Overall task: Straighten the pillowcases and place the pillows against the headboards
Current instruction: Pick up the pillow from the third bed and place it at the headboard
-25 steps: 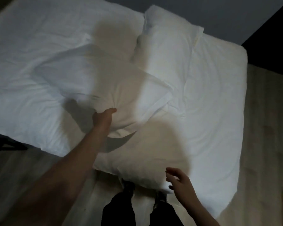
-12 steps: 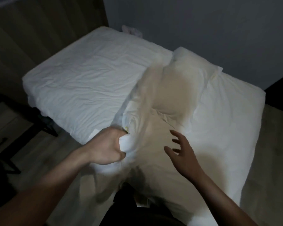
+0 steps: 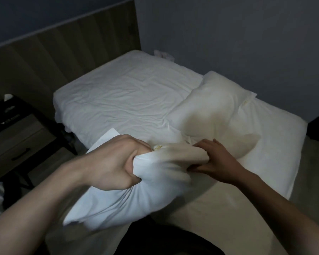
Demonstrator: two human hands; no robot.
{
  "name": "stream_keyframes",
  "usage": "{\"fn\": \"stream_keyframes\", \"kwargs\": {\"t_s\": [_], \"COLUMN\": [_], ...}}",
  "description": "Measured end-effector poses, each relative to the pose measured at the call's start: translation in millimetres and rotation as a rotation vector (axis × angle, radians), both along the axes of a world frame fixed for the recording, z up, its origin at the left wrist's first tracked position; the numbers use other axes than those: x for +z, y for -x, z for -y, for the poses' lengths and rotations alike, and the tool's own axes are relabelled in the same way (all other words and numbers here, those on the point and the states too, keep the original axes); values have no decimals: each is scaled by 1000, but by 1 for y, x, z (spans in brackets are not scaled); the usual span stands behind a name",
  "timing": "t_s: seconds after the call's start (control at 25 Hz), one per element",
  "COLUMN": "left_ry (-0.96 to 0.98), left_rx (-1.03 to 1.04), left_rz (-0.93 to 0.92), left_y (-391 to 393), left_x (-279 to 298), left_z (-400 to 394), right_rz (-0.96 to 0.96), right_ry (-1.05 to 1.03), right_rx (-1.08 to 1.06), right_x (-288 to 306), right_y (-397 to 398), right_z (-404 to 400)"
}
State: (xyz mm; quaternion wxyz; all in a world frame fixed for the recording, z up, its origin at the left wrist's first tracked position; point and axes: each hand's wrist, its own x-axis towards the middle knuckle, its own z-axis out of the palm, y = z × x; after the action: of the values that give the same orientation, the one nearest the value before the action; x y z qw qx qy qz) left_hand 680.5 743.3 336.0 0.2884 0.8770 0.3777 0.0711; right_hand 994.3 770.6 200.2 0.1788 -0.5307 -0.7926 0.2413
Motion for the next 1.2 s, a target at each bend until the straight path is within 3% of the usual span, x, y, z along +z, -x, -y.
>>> {"fn": "stream_keyframes", "kwargs": {"t_s": [0.24, 0.56, 0.8, 0.96, 1.2], "left_ry": [236, 130, 39, -20, 65], "left_rx": [303, 479, 641, 775, 728], "left_rz": [24, -246, -280, -170, -82], "left_y": [20, 50, 97, 109, 144], "left_x": [-32, -148, -165, -181, -198], "left_z": [-11, -22, -10, 3, -5], "right_rz": [-231, -148, -90, -103, 231], "right_ry": [91, 321, 272, 170, 244], "right_rx": [48, -17, 8, -47, -72], "right_x": [-21, -99, -100, -100, -100], "right_y": [-1, 46, 68, 67, 52], "right_z": [19, 40, 32, 26, 15]}}
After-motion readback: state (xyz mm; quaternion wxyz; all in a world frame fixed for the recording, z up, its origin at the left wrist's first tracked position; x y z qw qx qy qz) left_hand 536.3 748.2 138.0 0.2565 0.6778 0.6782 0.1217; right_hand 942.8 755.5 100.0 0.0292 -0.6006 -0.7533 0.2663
